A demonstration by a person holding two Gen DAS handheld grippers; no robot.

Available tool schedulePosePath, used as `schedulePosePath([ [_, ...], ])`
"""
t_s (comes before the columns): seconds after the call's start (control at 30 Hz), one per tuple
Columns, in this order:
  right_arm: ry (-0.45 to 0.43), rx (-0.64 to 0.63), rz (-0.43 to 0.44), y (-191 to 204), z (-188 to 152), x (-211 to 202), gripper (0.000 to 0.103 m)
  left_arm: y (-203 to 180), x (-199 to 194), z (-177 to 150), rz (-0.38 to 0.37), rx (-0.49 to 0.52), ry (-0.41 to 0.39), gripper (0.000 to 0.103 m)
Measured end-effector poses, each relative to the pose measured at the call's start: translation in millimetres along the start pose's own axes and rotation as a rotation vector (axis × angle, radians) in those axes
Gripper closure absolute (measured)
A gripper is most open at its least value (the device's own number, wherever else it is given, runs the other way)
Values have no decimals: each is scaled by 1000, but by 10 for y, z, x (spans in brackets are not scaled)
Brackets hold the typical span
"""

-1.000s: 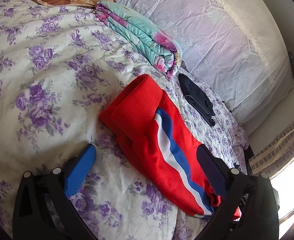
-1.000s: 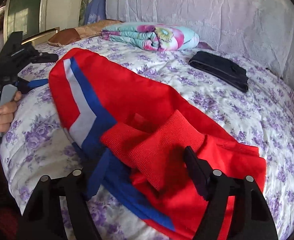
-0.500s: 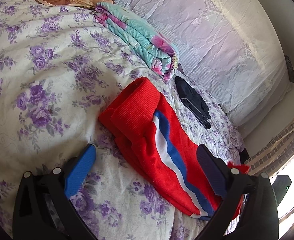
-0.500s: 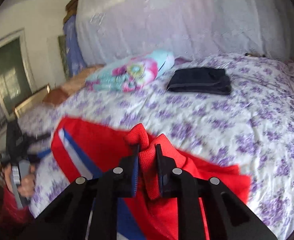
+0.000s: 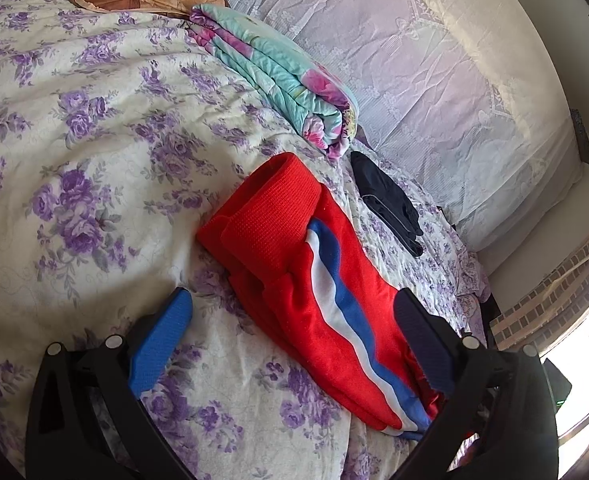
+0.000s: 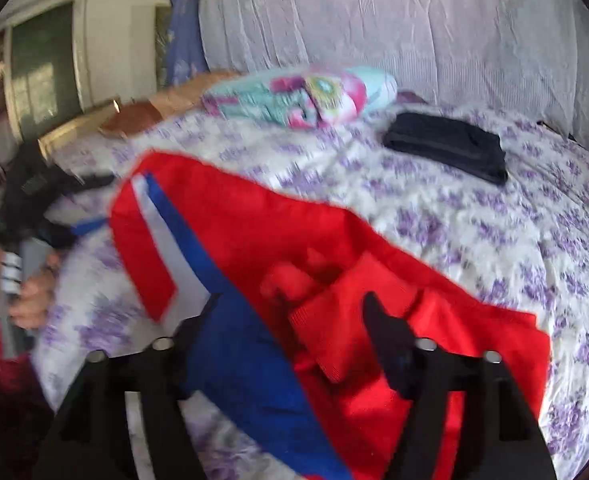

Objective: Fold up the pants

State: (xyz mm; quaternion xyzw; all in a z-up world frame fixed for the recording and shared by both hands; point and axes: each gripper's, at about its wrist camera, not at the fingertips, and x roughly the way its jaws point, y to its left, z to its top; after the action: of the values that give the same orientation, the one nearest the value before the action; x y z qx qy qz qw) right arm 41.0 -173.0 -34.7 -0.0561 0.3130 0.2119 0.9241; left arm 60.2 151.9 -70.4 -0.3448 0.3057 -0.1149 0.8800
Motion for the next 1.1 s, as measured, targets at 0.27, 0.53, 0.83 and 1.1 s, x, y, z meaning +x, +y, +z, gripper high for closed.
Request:
schedulePosePath([
  [0.27,48,95,-210,-412,64,195,31,10,10,4,0,1,1,5],
  [0.53,-31,166,-131,-560,-19,-75,19,-7,59,-5,33,21,24,5],
  [0.83,70,153,-114,-702,-353,-80,8,-46,128,-13,88,44,72,5],
  [1.1,61,188,-175,-1023,-573,-281,4,-120,231,56,149,36,146,5],
])
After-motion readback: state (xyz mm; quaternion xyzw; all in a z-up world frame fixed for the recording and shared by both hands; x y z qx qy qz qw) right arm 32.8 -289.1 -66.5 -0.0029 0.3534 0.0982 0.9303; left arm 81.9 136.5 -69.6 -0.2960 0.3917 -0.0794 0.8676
